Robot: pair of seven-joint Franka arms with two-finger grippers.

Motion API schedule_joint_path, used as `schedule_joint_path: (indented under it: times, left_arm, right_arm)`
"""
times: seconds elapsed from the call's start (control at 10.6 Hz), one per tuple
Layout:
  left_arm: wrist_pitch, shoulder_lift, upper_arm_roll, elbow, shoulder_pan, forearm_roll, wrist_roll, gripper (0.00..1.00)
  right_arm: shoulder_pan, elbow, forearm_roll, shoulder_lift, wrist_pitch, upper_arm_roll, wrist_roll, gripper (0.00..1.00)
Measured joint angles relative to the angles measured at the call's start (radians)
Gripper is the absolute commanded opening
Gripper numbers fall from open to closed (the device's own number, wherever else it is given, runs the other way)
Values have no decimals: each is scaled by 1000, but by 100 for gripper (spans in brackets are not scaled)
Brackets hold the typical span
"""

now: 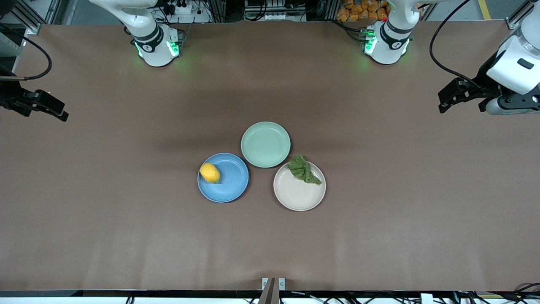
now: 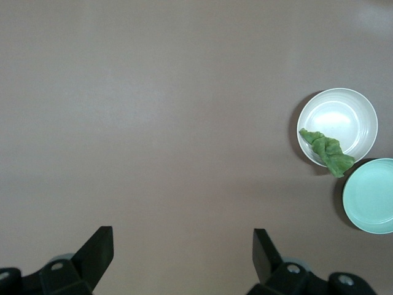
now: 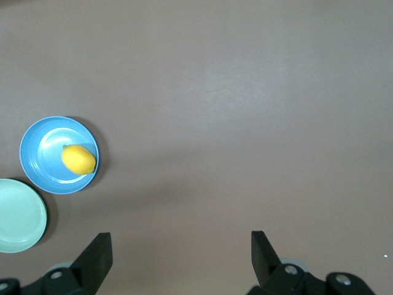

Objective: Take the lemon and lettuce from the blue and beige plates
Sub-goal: 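Reach the left gripper to the lettuce while the right gripper reaches the lemon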

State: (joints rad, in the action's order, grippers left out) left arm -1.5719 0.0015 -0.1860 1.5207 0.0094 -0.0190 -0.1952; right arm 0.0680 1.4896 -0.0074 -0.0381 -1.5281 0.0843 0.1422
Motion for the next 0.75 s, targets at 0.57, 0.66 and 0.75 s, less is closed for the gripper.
schedule_joint_path:
  times: [0.57, 0.66, 0.75]
  left_arm:
    - [3, 14, -1, 4, -2, 6, 6, 100]
    - [3, 30, -4, 7, -9, 12, 6, 100]
    - [-1, 58, -12, 10, -20, 23, 6, 100]
  right_arm:
    - [-3, 0, 0, -8, 10, 1, -59, 100]
    - [-3, 0, 0, -8, 11, 1, -59, 100]
    - [-3, 0, 0, -8, 12, 1, -60, 100]
